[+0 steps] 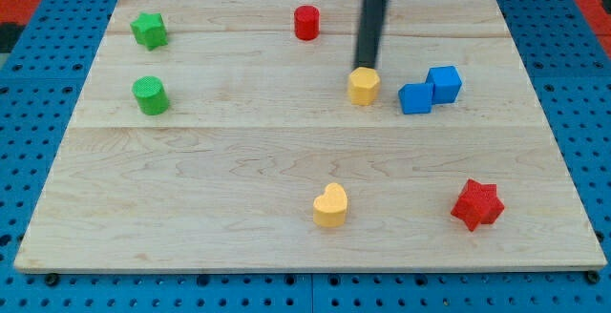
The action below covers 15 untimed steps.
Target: Slide yellow hexagon closer to the yellow heart
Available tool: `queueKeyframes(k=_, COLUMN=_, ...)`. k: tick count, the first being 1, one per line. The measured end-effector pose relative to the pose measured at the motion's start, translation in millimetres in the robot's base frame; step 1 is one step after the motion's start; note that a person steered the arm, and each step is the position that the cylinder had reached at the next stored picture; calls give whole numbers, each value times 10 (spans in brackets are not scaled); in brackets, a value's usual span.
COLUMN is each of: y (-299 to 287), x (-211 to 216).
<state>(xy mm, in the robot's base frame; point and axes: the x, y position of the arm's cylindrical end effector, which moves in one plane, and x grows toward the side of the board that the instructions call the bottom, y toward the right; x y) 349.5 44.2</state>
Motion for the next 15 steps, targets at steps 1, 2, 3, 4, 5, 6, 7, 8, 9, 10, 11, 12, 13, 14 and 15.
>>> queueKeyframes(k=1, y=-197, x=338)
queueKeyframes(k=2, y=-234, x=138)
queueKeyframes(k=3, y=-4, x=-92)
queueKeyframes(k=4, y=475, x=32)
queueKeyframes(k=5, y=344, x=274)
queueKeyframes(k=6, y=-110, x=322)
queueKeyframes(k=7, y=-205, x=400)
queueKeyframes(k=8, y=-369, x=670)
queueKeyframes(k=9, y=-627, x=682)
queueKeyframes(k=10, y=-793, x=682)
queueKeyframes(k=11, y=-1091, x=759)
queueKeyframes(k=12, y=-1093, x=1187)
queueKeyframes(k=13, y=-765, x=1572)
queueKeyframes(k=14, y=-688, x=1549)
queueKeyframes(k=15, y=-551, x=1552)
